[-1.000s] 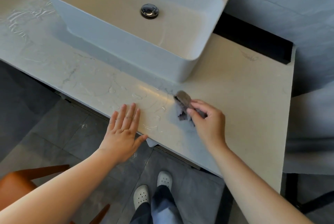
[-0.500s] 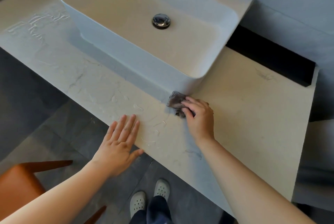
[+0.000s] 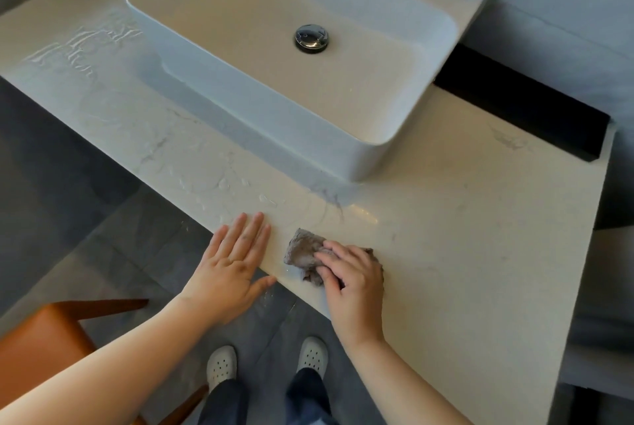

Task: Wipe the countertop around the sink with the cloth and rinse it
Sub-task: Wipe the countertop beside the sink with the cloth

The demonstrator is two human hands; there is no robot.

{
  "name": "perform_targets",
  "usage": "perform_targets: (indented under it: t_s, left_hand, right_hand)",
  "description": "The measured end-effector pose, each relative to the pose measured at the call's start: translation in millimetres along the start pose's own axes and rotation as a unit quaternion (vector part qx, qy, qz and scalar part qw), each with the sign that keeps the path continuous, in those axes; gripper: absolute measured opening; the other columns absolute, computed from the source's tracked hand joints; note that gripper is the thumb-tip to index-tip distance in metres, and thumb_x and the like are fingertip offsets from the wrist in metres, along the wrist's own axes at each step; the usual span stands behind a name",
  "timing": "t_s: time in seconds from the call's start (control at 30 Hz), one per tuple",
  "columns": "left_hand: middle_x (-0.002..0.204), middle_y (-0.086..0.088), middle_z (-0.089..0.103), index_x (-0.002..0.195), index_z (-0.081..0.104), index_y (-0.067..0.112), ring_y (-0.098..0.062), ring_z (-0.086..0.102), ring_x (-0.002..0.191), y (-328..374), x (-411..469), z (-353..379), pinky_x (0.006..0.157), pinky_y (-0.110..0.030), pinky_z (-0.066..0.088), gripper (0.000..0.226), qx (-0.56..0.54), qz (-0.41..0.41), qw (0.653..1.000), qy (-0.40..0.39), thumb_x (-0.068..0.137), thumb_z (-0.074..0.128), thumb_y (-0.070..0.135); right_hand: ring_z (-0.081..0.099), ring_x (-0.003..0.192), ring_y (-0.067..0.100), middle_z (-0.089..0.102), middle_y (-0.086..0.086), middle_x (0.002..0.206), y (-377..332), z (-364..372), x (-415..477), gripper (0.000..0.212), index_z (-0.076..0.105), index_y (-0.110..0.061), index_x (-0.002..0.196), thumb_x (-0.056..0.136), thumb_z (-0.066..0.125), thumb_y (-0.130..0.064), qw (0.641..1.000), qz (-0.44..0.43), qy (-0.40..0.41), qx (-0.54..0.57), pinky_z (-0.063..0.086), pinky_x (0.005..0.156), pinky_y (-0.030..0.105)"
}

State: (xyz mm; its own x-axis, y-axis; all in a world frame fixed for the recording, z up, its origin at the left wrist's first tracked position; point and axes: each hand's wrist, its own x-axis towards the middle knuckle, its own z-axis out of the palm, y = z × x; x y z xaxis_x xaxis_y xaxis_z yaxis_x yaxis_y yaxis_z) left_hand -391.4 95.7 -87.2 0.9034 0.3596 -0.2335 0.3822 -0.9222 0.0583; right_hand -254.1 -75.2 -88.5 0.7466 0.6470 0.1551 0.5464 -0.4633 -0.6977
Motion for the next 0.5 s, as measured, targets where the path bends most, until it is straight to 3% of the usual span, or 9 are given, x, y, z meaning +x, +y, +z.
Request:
perform_targets:
  t_s: [0.2, 0.27, 0.33, 0.5]
  left_hand:
    - [0.157, 0.004, 0.018, 0.148, 0.029, 0.023, -0.022, 0.018, 0.144, -26, 9, -22, 0.117, -0.039, 0.017, 0.065, -0.112, 0.049, 0.992, -0.011, 0.085, 0.047, 0.022]
    - [0.152, 0.003, 0.031, 0.143, 0.039, 0.022, -0.021, 0.030, 0.140, -35, 11, -29, 0.113, -0.038, 0.028, 0.060, -0.150, 0.056, 0.987, 0.001, 0.083, 0.043, 0.025]
    - [0.146, 0.003, 0.041, 0.138, 0.046, 0.023, -0.021, 0.037, 0.135, -44, 11, -31, 0.110, -0.039, 0.032, 0.054, -0.173, 0.059, 0.983, 0.019, 0.085, 0.039, 0.033]
    - [0.146, 0.001, 0.042, 0.138, 0.047, 0.020, -0.023, 0.031, 0.138, -61, 8, -31, 0.111, -0.045, 0.032, 0.065, -0.147, 0.050, 0.987, 0.033, 0.084, 0.034, 0.054]
  right_hand:
    - [0.055, 0.101, 0.003, 0.067, -0.020, 0.107, -16, -9, -24, 0.024, 0.076, -0.027, 0.095, 0.076, 0.072, -0.014, 0.996, 0.018, -0.076, 0.029, 0.043, 0.091, 0.024]
    - [0.056, 0.102, 0.001, 0.063, -0.026, 0.105, -23, -17, -14, 0.026, 0.076, -0.028, 0.097, 0.076, 0.074, -0.011, 0.994, 0.057, -0.075, 0.054, 0.043, 0.092, 0.018]
    - [0.057, 0.102, 0.002, 0.064, -0.023, 0.105, -30, -23, 5, 0.029, 0.075, -0.026, 0.099, 0.077, 0.074, -0.008, 0.993, 0.093, -0.018, 0.076, 0.040, 0.093, 0.013]
    - [0.061, 0.103, 0.016, 0.070, -0.001, 0.111, -20, -31, 72, 0.026, 0.074, -0.013, 0.104, 0.079, 0.071, -0.006, 0.990, 0.102, 0.090, 0.033, 0.042, 0.093, 0.023]
